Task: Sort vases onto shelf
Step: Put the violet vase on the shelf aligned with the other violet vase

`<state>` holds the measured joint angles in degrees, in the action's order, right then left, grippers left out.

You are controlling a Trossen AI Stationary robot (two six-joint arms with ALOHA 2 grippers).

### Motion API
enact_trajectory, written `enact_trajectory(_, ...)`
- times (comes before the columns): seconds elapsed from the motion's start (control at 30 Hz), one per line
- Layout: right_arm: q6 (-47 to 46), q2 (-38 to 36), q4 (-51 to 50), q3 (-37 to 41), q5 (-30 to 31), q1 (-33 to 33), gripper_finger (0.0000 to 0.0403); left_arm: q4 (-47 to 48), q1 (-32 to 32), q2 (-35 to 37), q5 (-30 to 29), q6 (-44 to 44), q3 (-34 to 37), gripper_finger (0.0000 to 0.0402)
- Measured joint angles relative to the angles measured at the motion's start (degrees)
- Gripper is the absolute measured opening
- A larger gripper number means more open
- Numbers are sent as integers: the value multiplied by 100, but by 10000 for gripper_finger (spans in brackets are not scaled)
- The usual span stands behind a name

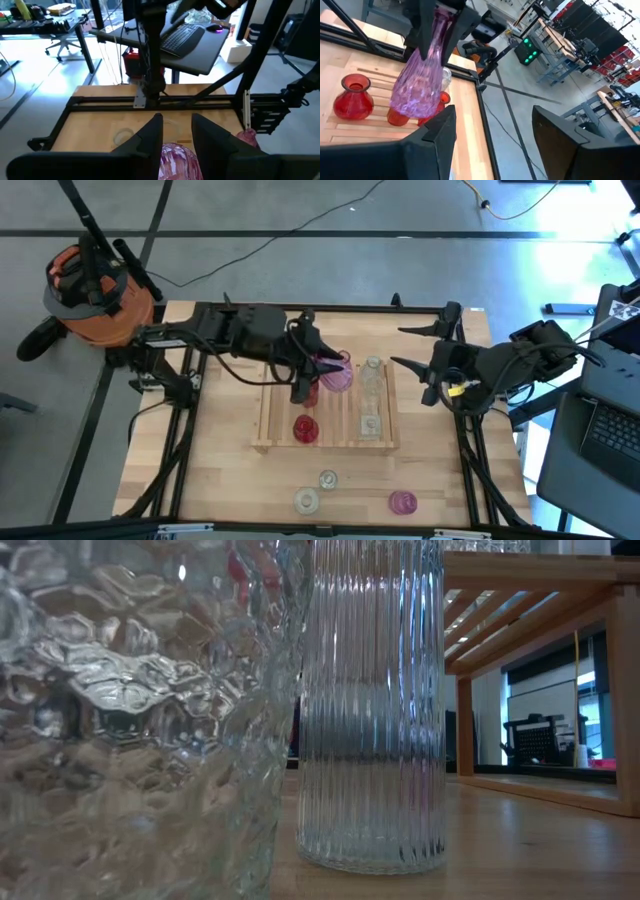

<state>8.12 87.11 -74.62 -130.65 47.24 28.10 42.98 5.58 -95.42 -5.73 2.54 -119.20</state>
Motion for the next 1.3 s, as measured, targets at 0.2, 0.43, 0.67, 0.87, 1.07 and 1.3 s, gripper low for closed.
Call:
enact_trajectory(0.2,-105,15,133,0,-736,0,209,62,-216,-65,89,-117,-2,93)
enact_trajectory(0.43,-253,263,646,-9,-1405,-206,209,-82,-284,-86,66,-395,-2,93)
enact_trajectory(0.67,-267,843,552,4,-1567,-841,209,-508,-170,-99,-13,-661,-2,93)
enact_trajectory(0.87,-383,960,707,4,-2196,-1435,209,-483,-17,-103,-260,-782,-2,93)
enact_trajectory(1.07,-319,1028,1044,-7,-3386,-1862,228,-534,32,-101,-206,-877,-2,93)
enact_trajectory(1.3,-315,1279,1244,-17,-3846,-1961,301,-670,32,-99,-203,-1054,0,93)
